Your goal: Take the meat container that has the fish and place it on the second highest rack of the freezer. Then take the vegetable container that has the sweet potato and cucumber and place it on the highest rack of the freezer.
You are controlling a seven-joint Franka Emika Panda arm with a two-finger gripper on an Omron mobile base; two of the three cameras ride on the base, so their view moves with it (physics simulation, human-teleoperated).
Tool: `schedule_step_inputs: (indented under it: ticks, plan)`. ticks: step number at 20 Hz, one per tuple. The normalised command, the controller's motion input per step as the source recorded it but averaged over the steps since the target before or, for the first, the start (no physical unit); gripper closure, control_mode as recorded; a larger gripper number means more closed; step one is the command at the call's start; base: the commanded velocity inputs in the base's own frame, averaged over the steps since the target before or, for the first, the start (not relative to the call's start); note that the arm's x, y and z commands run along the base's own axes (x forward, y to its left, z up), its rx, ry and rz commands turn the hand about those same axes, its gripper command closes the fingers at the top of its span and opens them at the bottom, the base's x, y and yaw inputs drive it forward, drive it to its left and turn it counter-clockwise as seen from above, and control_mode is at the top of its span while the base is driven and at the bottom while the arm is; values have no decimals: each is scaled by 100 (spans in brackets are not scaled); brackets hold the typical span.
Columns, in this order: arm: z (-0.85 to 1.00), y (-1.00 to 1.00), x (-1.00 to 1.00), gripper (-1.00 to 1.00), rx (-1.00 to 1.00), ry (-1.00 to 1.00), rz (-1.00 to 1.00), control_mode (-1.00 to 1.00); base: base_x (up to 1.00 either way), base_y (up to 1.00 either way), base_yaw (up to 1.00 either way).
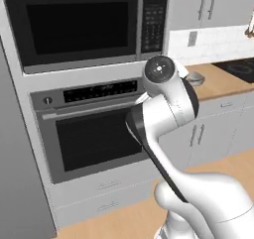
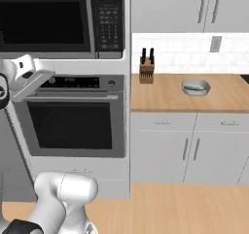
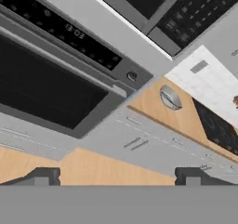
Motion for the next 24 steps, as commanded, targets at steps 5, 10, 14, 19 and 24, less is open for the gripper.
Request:
schedule_step_inputs:
  ticks: [5, 10, 14, 19, 24]
  plan:
    - [0, 0, 0, -100, 0, 0, 0, 100, 70, -90, -31]
    - [0, 0, 0, -100, 0, 0, 0, 100, 98, -91, -17]
    - [0, 0, 0, -100, 0, 0, 0, 100, 100, -100, -1]
    - [0, 0, 0, -100, 0, 0, 0, 100, 100, -94, 11]
    - [0, 0, 0, -100, 0, 0, 0, 100, 99, -44, 31]
